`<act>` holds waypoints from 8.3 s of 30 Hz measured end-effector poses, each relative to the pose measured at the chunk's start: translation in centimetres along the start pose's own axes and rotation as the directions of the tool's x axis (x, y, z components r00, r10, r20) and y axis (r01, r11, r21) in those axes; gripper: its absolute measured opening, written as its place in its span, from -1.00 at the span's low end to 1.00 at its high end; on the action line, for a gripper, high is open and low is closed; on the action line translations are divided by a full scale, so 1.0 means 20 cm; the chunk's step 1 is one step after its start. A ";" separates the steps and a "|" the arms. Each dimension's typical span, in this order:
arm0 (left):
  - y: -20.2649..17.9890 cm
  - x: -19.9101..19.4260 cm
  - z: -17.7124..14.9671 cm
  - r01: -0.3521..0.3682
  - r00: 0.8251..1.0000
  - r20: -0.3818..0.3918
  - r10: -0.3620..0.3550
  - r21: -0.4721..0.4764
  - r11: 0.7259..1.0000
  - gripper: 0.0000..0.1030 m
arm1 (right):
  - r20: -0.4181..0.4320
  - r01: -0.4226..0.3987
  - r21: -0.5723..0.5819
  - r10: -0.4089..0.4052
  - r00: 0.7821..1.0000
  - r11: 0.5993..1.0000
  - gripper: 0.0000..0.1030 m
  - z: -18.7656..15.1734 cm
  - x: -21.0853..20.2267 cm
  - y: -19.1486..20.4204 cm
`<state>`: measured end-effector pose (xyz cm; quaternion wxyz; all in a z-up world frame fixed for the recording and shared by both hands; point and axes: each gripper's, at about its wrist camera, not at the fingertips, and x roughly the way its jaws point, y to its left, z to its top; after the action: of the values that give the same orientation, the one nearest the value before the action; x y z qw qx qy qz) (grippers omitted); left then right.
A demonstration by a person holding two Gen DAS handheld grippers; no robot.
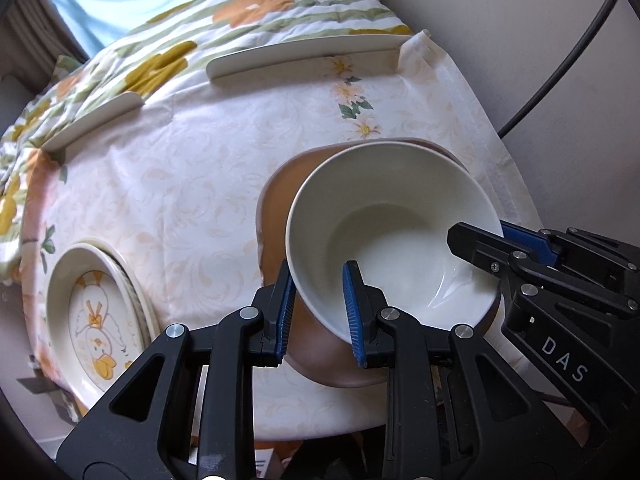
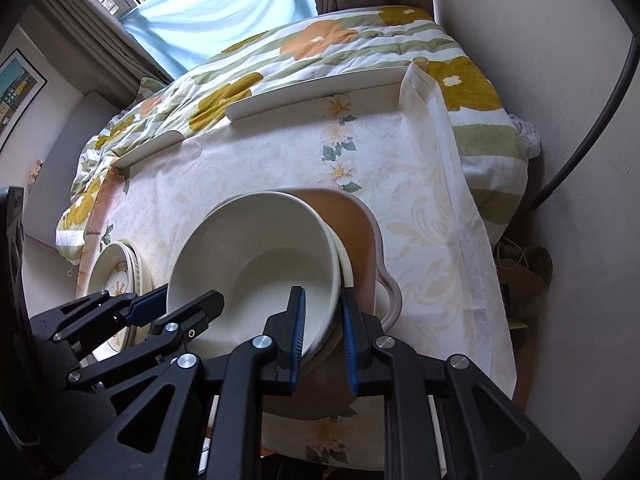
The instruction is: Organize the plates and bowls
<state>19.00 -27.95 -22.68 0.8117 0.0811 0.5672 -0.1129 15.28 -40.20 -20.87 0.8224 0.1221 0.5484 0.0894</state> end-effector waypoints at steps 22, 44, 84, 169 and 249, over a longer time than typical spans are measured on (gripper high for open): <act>0.06 -0.30 -0.02 0.017 0.984 0.178 -0.007 -0.053 0.998 -0.59 | 0.090 -0.025 -0.054 0.030 0.996 0.998 -0.68 0.00 -0.20 0.03; 0.22 -0.68 -0.25 -0.057 0.939 0.337 0.067 -0.040 0.998 0.99 | 0.289 0.152 -0.059 -0.129 0.949 0.987 0.78 -0.20 -0.67 0.02; 0.07 0.31 -0.10 0.197 0.964 -0.204 -0.172 0.106 0.975 -0.63 | -0.259 -0.051 -0.228 -0.010 0.966 0.972 -0.56 -0.12 0.30 -0.06; 1.37 0.03 -0.45 0.135 0.968 -0.226 -0.113 0.084 0.987 -0.53 | -0.271 -0.015 -0.327 -0.078 0.959 0.945 -0.49 -0.19 0.49 1.26; 1.10 -1.85 -1.13 -0.114 0.671 0.712 0.207 -0.177 0.978 1.00 | 0.647 0.274 -0.069 -0.166 0.744 0.959 0.81 -0.76 -1.26 1.38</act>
<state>-7.57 2.51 4.37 0.9797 0.0312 0.1957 -0.0303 -8.76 -19.44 4.05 0.9706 0.0134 0.2400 -0.0114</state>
